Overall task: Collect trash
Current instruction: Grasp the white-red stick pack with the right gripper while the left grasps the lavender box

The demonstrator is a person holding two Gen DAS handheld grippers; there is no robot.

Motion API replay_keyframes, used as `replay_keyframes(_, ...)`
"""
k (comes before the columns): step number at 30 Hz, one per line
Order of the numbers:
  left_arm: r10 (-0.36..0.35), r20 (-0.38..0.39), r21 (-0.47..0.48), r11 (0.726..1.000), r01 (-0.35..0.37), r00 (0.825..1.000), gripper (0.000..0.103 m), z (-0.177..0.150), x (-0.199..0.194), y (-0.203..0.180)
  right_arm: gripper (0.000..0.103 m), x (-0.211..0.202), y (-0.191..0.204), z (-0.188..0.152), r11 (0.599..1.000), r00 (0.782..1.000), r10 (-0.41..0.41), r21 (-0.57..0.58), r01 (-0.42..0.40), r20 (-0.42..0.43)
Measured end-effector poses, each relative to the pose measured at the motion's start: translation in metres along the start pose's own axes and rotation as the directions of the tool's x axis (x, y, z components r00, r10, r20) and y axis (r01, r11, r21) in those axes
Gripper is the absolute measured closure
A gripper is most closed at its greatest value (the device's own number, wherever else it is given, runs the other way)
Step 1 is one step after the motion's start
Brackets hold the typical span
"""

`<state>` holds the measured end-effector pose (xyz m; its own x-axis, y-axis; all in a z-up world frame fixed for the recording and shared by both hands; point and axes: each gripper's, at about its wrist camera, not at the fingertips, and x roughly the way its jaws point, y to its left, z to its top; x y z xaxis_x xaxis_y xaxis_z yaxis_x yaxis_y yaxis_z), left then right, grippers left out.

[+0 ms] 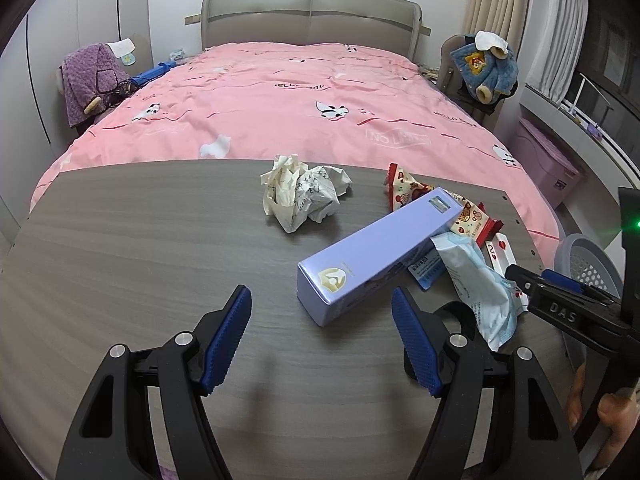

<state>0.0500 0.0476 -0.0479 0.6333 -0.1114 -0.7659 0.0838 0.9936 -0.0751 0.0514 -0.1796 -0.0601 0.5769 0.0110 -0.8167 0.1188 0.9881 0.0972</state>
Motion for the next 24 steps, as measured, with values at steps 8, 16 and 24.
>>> replay_keyframes(8, 0.004, -0.006, -0.004, 1.000, -0.004, 1.000, 0.033, 0.003, 0.002, 0.006, 0.064, 0.010, 0.007, 0.002, 0.999, 0.999, -0.034, -0.040, 0.034, -0.010)
replay_keyframes(16, 0.000, -0.017, -0.002, 1.000, 0.000, 1.000, 0.033, 0.000, 0.004, 0.007, 0.086, 0.005, 0.008, 0.000, 0.998, 1.000, -0.009, -0.057, 0.009, 0.004)
replay_keyframes(24, -0.020, -0.028, 0.019, 1.000, 0.021, 0.999, 0.033, 0.007, 0.012, 0.003, 0.086, -0.019, -0.001, -0.003, 0.999, 0.998, 0.048, -0.011, -0.048, 0.031)
